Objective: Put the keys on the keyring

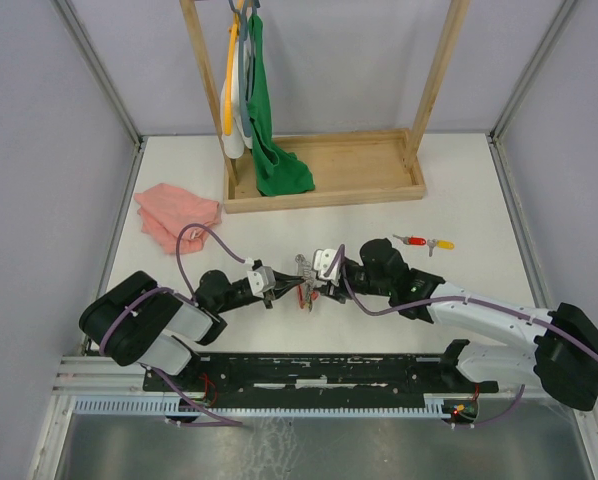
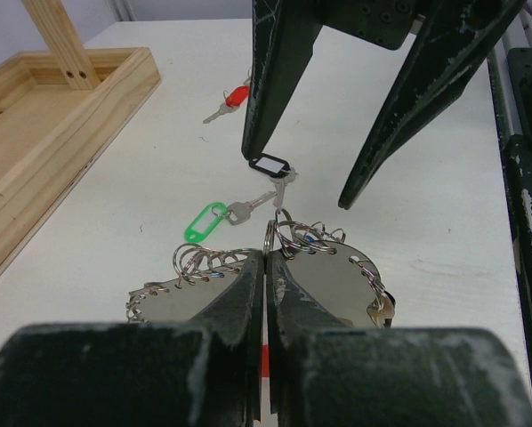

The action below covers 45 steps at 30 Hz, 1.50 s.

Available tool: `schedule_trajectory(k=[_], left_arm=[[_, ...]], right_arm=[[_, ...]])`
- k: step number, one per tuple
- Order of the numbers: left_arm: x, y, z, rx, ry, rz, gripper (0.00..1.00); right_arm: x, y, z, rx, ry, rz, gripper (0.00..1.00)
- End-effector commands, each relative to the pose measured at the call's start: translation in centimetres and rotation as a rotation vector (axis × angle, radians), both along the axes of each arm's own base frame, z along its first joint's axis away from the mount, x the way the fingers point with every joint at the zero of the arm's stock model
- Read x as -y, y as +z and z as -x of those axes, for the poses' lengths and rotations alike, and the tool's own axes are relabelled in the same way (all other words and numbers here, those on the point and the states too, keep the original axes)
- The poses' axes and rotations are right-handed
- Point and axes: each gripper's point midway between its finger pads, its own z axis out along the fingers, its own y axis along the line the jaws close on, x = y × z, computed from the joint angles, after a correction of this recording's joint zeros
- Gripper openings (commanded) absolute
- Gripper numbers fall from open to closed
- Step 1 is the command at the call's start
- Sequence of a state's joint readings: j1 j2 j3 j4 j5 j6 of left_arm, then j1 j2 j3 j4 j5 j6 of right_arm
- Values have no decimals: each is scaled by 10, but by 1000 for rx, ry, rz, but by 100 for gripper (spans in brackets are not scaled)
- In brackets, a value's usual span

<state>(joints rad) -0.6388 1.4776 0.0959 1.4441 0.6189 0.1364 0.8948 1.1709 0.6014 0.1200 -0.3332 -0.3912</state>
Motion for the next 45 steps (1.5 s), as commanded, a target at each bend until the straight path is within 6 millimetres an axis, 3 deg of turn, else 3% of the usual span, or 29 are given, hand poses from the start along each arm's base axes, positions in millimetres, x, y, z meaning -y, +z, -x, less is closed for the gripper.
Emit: schedule_trajectory(k=[1, 5, 13, 26, 34, 40, 45], left_arm=[[1, 25, -4, 115, -1, 51, 3], [1, 24, -4, 107, 3, 49, 3], [1, 17, -18, 48, 65, 38, 3], [1, 21, -18, 9, 75, 89, 3], [6, 22, -18, -15, 51, 111, 3], [4, 21, -13, 6, 42, 99, 3], [1, 21, -11, 46, 40, 82, 3]], right_arm=[[-16, 7, -1, 31, 66, -54, 52], [-20, 1, 2, 18, 100, -49, 49], [-19, -6, 29, -78, 208, -32, 34], [-15, -10, 36, -65, 245, -22, 37], [-26, -29, 52, -118, 325, 16, 36], [-19, -19, 46, -49, 285, 36, 36], [-5, 14, 37, 36, 213, -23, 37]])
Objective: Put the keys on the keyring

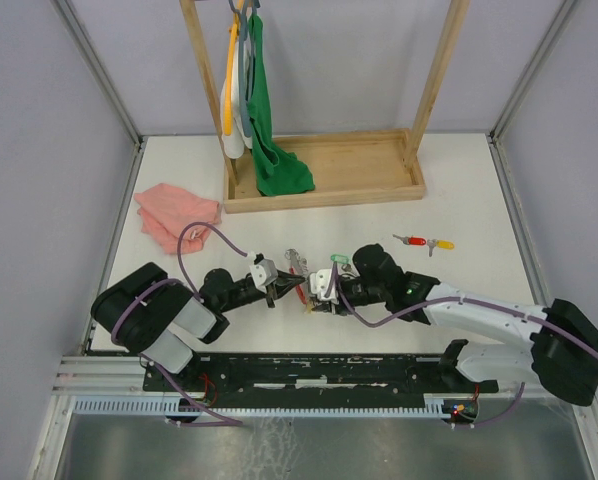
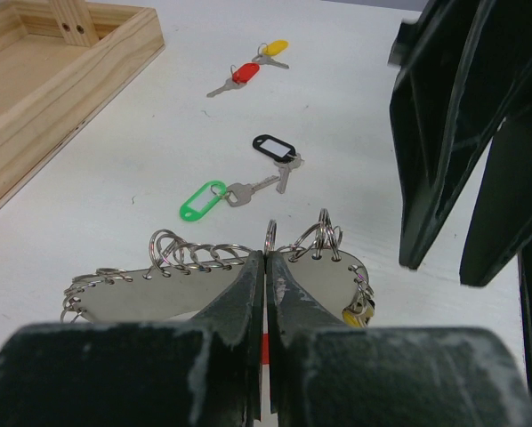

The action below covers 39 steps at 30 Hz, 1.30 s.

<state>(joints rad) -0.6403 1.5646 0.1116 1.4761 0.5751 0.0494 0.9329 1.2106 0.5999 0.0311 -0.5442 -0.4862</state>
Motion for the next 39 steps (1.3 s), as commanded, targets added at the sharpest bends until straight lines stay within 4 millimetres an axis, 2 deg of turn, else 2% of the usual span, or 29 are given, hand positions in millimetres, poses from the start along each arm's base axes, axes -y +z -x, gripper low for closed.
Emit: schedule_trajectory(k=[1, 5, 13, 17, 26, 32, 39], left_arm=[[0, 35, -3, 162, 1, 67, 3], [2, 34, 0, 157, -23, 51, 3], [1, 35, 4, 145, -33, 59, 3], [1, 33, 4, 135, -34, 49, 3], [4, 32, 2, 119, -40, 38, 3], [6, 28, 1, 72, -45, 18, 3], [8, 25, -1, 4, -44, -17, 3]], right_arm=[[6, 43, -19, 113, -75, -98, 37], [11, 54, -45, 100, -159, -131, 35], [3, 68, -81, 44, -185, -238, 27], [-4, 70, -83, 40, -152, -236, 27], [-11, 49, -78, -24, -95, -189, 31], [-13, 42, -67, -66, -35, -154, 32], [-17, 29, -66, -85, -27, -120, 31]])
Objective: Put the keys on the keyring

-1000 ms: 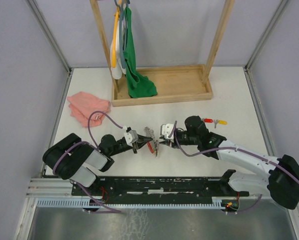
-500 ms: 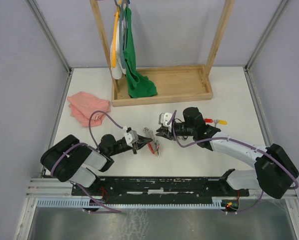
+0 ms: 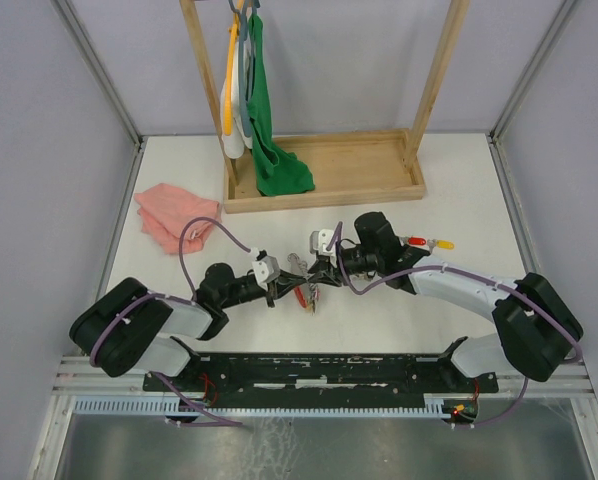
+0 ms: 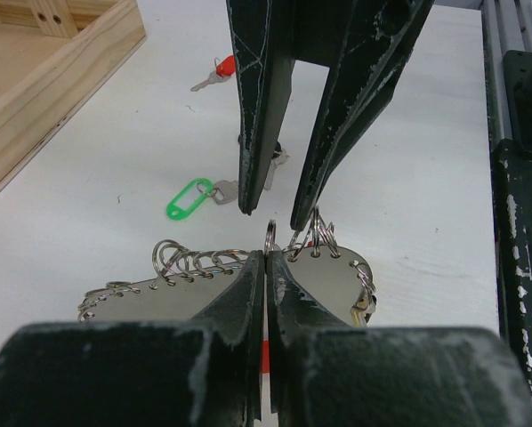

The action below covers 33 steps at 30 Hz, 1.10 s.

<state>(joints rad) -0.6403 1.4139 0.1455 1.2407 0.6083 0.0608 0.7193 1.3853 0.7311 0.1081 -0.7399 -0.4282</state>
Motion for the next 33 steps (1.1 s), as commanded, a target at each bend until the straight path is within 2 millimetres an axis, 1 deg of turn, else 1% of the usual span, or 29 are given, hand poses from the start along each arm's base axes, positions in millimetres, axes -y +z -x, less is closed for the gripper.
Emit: schedule_trajectory(k=[1, 5, 10, 13, 15, 18, 20, 23, 24, 29, 33], left_arm=[[7, 19, -6, 21, -15, 12, 3], [8, 17, -5, -33, -27, -12, 3], [9, 16, -2, -65, -43, -53, 3], [9, 14, -3, -95, -48, -87, 3], [7, 17, -2, -83, -38, -80, 5], [0, 30, -5, -43, 24, -16, 17], [-7, 38, -7, -14, 73, 42, 23], [-18, 51, -9, 20, 134, 133, 25], [-22, 57, -10, 37, 145, 169, 26], [-31, 66, -10, 14, 146, 254, 31], [-39, 76, -12, 37, 165, 302, 34]], right_arm=[[-13, 11, -1, 22, 47, -22, 31], [-15, 7, -4, 17, 45, -17, 25], [-14, 1, -4, 3, 45, 2, 13], [-14, -2, -2, -7, 52, 6, 2], [-14, -2, -2, -5, 50, -5, 1], [-18, 11, -3, 19, 35, -87, 1], [-20, 24, -6, 37, 20, -167, 1], [-22, 39, -10, 51, 3, -268, 1], [-24, 48, -11, 66, 3, -312, 1], [-26, 76, -18, 96, -19, -446, 1], [-27, 92, -21, 109, -20, -509, 1]])
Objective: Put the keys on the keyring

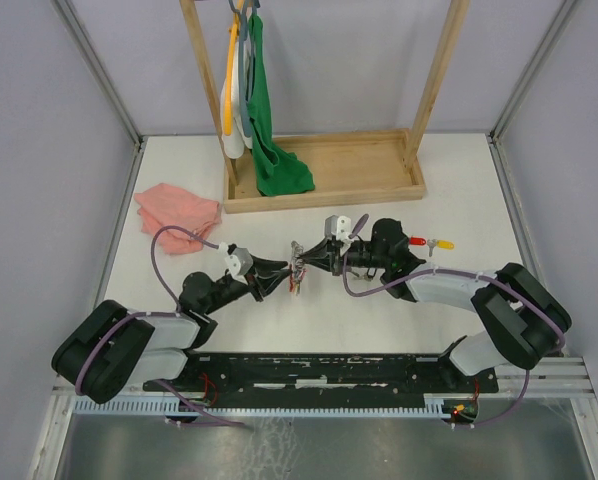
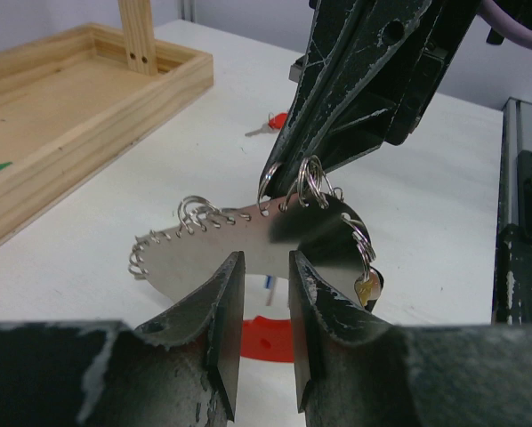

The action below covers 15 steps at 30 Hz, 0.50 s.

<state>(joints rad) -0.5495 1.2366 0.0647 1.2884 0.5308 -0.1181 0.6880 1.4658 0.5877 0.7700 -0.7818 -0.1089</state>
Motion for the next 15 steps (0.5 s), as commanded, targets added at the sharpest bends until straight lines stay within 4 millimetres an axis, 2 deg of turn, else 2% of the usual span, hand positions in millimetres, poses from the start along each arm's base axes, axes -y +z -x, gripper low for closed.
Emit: schedule_trajectory(k=[1, 5, 15], left_arm=[[-7, 44, -2, 101, 22, 148, 34], [-12, 61, -5, 153, 47, 191, 36], [-20, 80, -10, 209, 96, 234, 37]], right_arm=[[-6, 60, -1, 109, 33, -204, 1], [-4, 75, 2, 119, 38, -268, 1], [-2, 79, 7, 100, 74, -328, 1]])
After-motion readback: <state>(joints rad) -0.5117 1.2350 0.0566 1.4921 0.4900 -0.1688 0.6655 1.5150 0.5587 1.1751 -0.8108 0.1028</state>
